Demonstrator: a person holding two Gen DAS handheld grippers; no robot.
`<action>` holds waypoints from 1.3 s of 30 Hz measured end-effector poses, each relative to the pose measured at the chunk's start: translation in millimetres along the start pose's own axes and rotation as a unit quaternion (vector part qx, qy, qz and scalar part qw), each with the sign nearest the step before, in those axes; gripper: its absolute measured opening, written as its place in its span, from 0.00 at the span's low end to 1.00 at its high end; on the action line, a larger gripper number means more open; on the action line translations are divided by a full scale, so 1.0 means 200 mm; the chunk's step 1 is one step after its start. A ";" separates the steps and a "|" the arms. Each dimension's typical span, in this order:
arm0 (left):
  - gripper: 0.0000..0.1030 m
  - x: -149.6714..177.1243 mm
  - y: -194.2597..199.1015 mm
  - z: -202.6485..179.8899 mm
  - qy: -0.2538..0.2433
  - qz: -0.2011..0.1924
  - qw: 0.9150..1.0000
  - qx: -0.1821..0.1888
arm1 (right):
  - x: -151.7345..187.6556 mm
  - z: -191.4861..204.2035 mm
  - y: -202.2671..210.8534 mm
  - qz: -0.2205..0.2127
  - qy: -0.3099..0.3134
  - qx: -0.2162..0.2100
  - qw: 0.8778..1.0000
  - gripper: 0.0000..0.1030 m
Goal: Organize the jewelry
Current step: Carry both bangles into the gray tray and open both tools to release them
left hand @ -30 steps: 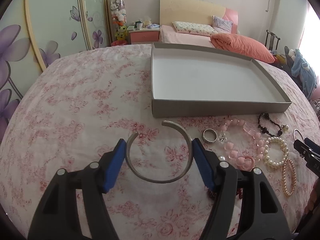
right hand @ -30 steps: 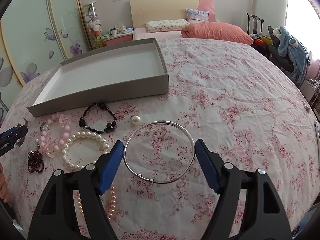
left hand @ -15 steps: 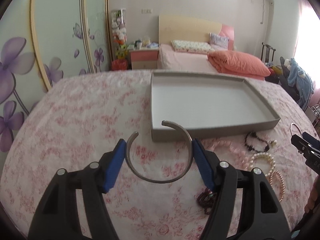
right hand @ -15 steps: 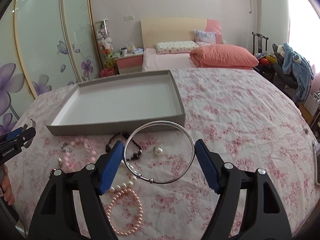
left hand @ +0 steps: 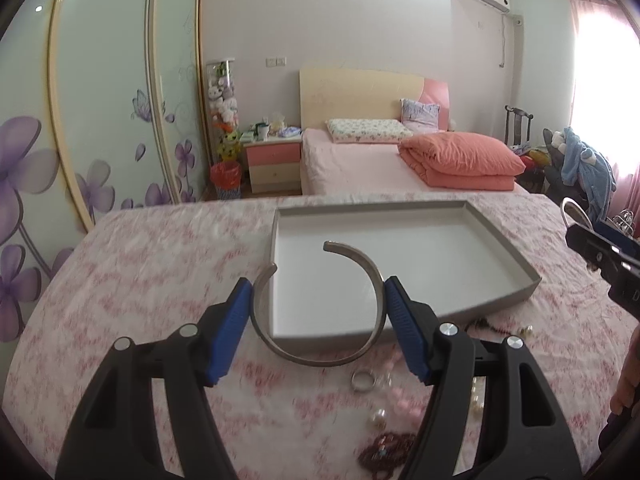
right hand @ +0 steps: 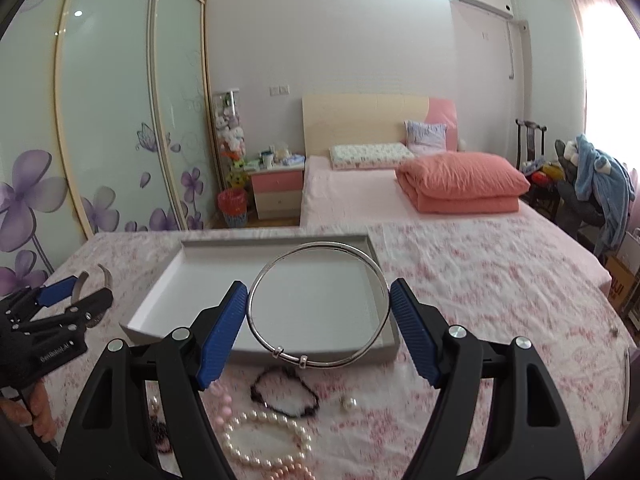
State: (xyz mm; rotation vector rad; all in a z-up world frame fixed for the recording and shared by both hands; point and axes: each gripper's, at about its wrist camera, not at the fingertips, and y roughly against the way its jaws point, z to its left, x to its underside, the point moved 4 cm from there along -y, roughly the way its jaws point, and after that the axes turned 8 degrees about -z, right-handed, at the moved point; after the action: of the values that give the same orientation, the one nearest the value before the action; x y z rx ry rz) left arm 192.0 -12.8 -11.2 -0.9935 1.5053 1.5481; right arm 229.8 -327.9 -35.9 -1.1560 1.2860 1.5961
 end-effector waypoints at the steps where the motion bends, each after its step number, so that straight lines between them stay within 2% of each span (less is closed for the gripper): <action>1: 0.64 -0.02 -0.01 -0.01 -0.001 -0.003 1.000 0.001 | -0.01 0.00 -0.01 -0.008 0.001 -0.001 1.000 0.71; 6: 0.64 -0.09 -0.12 -0.05 -0.008 -0.012 1.000 0.008 | -0.08 0.02 -0.11 -0.025 0.006 -0.006 1.000 0.71; 10: 0.64 -0.11 -0.25 -0.08 -0.011 -0.005 1.000 0.011 | -0.09 0.03 -0.23 -0.023 0.012 -0.010 1.000 0.71; 17: 0.64 -0.12 -0.48 -0.09 -0.007 0.020 1.000 0.010 | -0.07 0.01 -0.47 0.010 0.000 -0.011 1.000 0.71; 24: 0.64 -0.10 -0.61 -0.09 -0.011 0.038 0.999 0.006 | -0.01 0.02 -0.65 0.051 -0.012 -0.018 0.998 0.71; 30: 0.64 -0.07 -0.67 -0.08 -0.005 0.050 0.999 0.007 | 0.04 0.04 -0.70 0.075 -0.011 -0.021 0.997 0.74; 32: 0.65 -0.07 -0.67 -0.07 -0.002 0.049 0.999 0.006 | 0.03 0.03 -0.69 0.069 -0.012 -0.019 0.997 0.86; 34: 0.69 -0.08 -0.67 -0.06 0.000 0.044 0.999 0.004 | 0.02 0.03 -0.68 0.062 -0.010 -0.019 0.998 0.86; 39: 0.70 -0.12 -0.63 0.00 0.015 0.033 0.999 -0.004 | -0.02 0.02 -0.64 0.051 -0.013 -0.015 0.999 0.86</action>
State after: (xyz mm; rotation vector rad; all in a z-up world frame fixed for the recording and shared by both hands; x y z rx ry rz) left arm 315.6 -9.3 -42.2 -0.9838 1.5672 1.5920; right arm 350.6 -299.2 -68.7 -1.1007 1.3270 1.7036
